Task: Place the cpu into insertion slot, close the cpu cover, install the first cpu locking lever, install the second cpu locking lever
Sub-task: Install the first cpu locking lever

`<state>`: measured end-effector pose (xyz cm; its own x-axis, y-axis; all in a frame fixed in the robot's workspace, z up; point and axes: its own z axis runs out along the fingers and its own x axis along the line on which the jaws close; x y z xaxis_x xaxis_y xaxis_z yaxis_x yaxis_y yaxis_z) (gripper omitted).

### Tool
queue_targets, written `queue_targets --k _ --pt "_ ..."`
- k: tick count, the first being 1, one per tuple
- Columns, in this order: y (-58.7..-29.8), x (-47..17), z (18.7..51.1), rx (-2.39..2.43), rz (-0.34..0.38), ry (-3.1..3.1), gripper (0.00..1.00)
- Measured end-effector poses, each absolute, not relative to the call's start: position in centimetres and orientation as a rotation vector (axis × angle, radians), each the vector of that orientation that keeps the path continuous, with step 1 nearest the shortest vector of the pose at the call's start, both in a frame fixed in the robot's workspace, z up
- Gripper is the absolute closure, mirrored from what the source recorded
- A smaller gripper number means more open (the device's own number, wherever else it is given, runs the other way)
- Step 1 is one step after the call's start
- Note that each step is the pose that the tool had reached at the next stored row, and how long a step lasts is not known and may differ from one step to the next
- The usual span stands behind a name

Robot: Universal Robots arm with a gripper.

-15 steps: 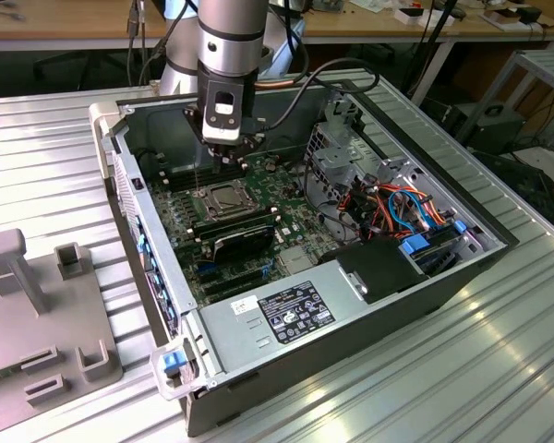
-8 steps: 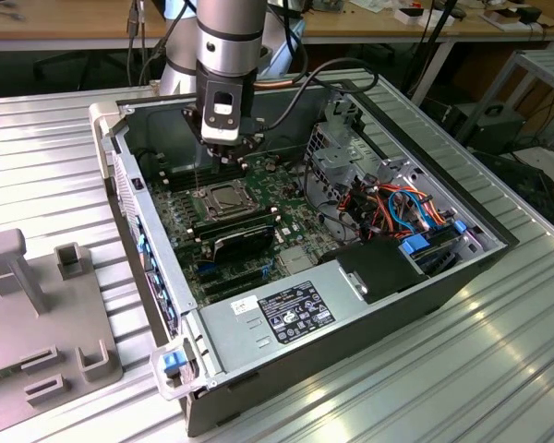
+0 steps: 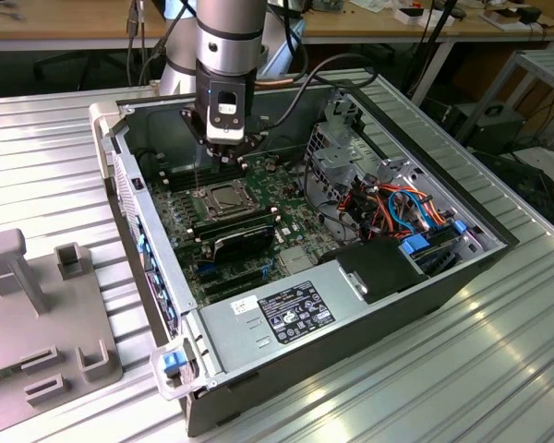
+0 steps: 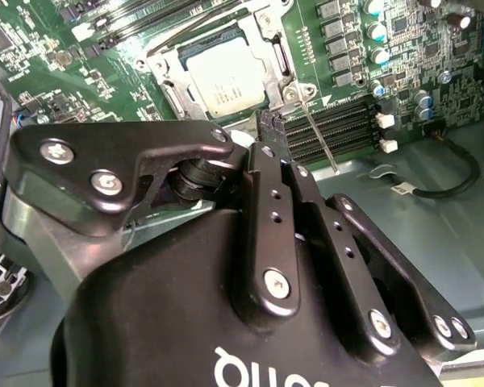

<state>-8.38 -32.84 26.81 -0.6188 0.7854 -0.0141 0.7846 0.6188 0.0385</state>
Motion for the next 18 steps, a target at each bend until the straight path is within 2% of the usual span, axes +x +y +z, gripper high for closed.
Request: queue_targets --k 18 --pt "-33.0 -11.3 26.8 1.288 0.043 2.833 0.89"
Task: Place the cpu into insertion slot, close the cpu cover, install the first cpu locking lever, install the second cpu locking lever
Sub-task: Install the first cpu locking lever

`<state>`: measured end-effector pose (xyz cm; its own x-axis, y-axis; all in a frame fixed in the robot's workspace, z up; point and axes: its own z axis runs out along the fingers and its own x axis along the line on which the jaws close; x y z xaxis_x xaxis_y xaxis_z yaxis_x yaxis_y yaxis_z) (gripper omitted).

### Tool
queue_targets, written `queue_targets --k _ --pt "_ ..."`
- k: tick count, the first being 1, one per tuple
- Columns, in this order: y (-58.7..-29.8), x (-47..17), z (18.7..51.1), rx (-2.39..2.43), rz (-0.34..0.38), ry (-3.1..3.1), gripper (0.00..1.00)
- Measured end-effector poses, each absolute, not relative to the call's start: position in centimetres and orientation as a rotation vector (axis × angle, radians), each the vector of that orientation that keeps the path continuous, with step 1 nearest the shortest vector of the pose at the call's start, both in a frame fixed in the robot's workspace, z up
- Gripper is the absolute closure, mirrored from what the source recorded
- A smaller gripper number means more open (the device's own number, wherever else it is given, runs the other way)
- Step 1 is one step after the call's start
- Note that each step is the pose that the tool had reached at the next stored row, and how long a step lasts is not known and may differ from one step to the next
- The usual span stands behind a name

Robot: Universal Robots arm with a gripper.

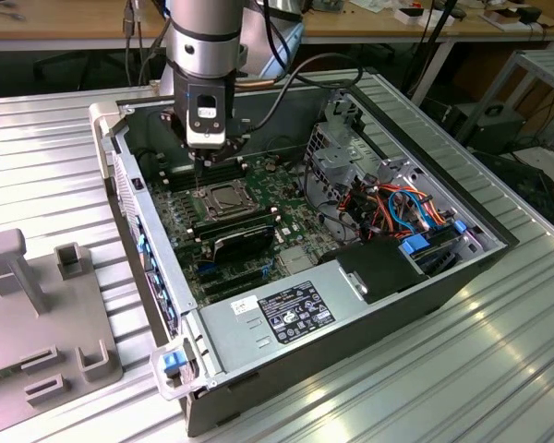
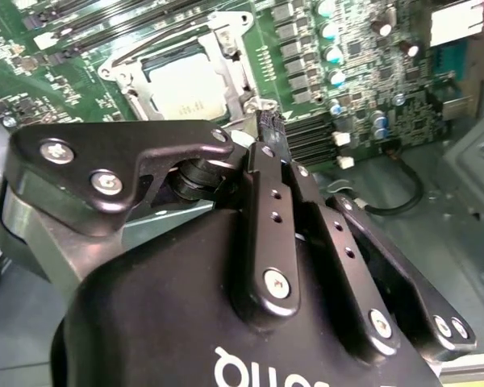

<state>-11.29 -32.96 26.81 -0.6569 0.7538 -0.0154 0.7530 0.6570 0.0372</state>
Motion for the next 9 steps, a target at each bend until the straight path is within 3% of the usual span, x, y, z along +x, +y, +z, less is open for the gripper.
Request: queue_targets --k 9 --pt "-32.97 -12.33 26.42 1.190 0.057 2.880 0.89"
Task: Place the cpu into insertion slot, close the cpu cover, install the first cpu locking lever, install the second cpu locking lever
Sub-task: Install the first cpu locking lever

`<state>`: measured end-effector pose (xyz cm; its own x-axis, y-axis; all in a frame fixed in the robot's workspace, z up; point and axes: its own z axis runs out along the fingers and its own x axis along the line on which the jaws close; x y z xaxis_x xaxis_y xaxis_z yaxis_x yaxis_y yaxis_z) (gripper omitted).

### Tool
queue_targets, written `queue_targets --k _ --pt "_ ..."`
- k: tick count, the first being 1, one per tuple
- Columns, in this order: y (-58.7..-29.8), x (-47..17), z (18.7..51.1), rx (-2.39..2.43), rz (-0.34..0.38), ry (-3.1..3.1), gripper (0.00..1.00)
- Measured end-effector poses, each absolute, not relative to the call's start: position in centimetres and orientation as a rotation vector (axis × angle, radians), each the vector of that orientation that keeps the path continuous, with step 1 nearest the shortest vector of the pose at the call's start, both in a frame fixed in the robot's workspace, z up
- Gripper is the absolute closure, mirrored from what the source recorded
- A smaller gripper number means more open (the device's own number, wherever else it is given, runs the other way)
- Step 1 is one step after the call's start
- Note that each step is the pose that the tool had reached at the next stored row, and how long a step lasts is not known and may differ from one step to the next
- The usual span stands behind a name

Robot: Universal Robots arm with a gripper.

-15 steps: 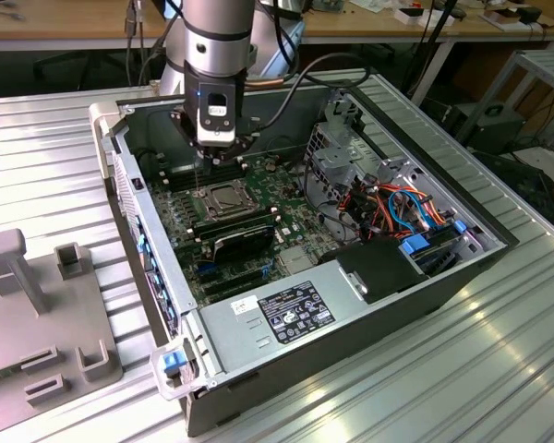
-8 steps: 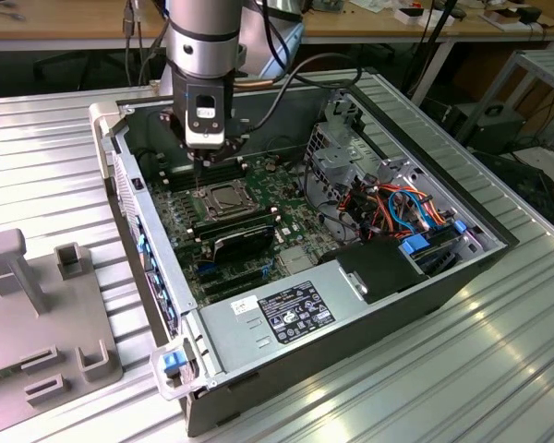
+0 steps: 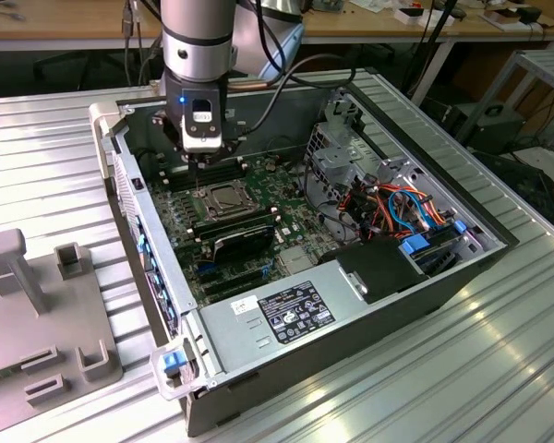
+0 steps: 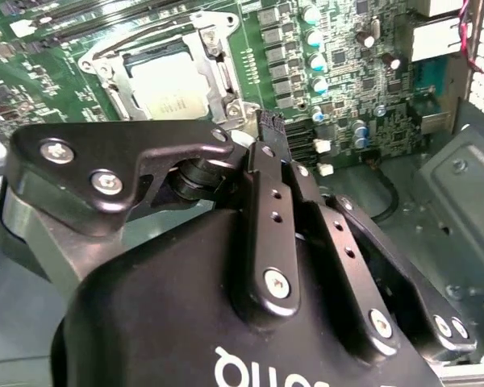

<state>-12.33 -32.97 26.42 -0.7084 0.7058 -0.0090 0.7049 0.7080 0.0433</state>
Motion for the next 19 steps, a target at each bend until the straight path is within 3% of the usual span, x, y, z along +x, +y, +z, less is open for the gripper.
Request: queue_targets --k 19 --pt "-31.1 -13.0 25.4 1.007 0.082 2.957 0.89"
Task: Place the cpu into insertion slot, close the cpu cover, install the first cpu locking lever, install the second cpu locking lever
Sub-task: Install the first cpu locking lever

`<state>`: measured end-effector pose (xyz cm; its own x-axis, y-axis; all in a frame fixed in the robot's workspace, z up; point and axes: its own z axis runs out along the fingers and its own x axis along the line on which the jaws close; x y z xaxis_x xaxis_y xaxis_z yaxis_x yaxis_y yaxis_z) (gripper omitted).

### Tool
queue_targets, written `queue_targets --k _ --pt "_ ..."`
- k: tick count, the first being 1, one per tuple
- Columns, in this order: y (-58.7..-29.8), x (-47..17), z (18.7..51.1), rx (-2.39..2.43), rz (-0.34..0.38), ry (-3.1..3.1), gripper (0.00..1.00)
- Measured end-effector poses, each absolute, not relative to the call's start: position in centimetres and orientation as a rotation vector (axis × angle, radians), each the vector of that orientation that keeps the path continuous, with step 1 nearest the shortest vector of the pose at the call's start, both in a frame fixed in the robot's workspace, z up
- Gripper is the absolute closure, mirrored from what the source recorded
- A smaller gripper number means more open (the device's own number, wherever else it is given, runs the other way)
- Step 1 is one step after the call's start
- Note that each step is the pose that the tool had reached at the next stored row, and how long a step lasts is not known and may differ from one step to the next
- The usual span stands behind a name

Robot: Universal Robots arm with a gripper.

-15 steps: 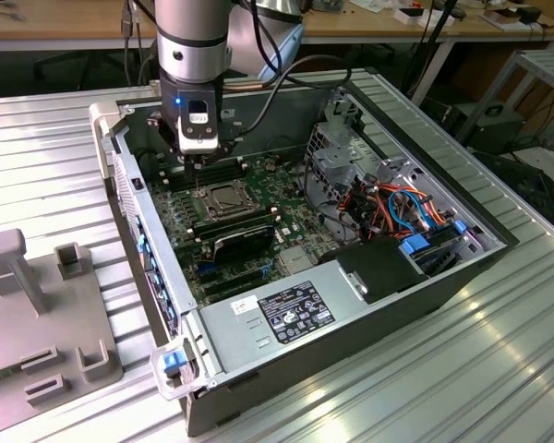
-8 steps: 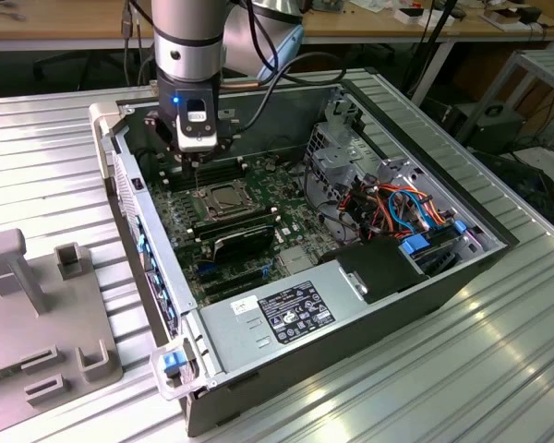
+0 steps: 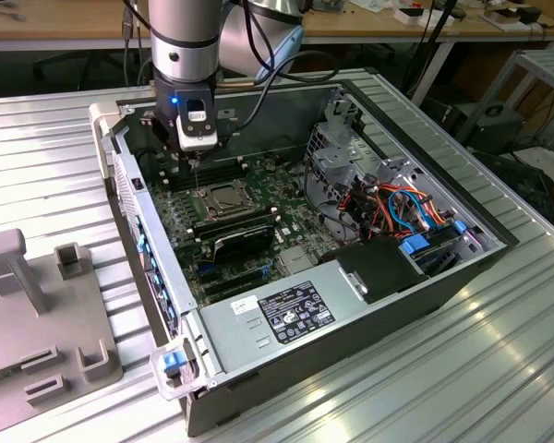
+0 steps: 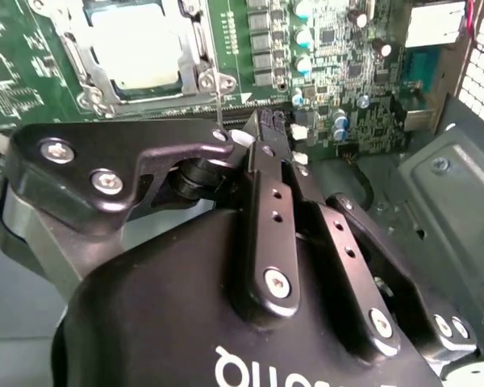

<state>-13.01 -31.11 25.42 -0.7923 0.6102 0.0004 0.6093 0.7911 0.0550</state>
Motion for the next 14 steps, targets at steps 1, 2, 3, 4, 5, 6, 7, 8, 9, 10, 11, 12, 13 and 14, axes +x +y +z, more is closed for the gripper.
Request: queue_targets --k 1,2,3,4,5,6,7,8,9,10,11,12,13,14 --pt "-31.0 -13.0 25.4 1.001 0.083 2.959 0.89" --pt "-30.9 -13.0 25.2 0.984 0.083 2.965 0.89" --pt "-30.8 -12.9 25.1 0.974 0.083 2.968 0.89" --pt "-30.7 -12.8 25.0 0.966 0.083 2.971 0.89" --pt "-30.6 -12.6 24.9 0.953 0.084 2.976 0.89" --pt "-30.5 -12.5 24.8 0.947 0.084 2.978 0.89" --pt "-30.5 -12.4 24.7 0.942 0.084 2.979 0.89" --pt "-30.4 -12.1 24.6 0.929 0.084 2.983 0.89" --pt "-30.4 -11.9 24.6 0.925 0.084 2.985 0.89" --pt "-30.4 -11.7 24.5 0.922 0.083 2.986 0.89" --pt "-30.3 -11.3 24.4 0.918 0.083 2.988 0.89" --pt "-30.3 -10.8 24.2 0.913 0.083 2.990 0.89" --pt "-30.3 -10.4 24.0 0.908 0.083 2.992 0.89" --pt "-30.2 -10.2 23.9 0.905 0.084 2.993 0.89"
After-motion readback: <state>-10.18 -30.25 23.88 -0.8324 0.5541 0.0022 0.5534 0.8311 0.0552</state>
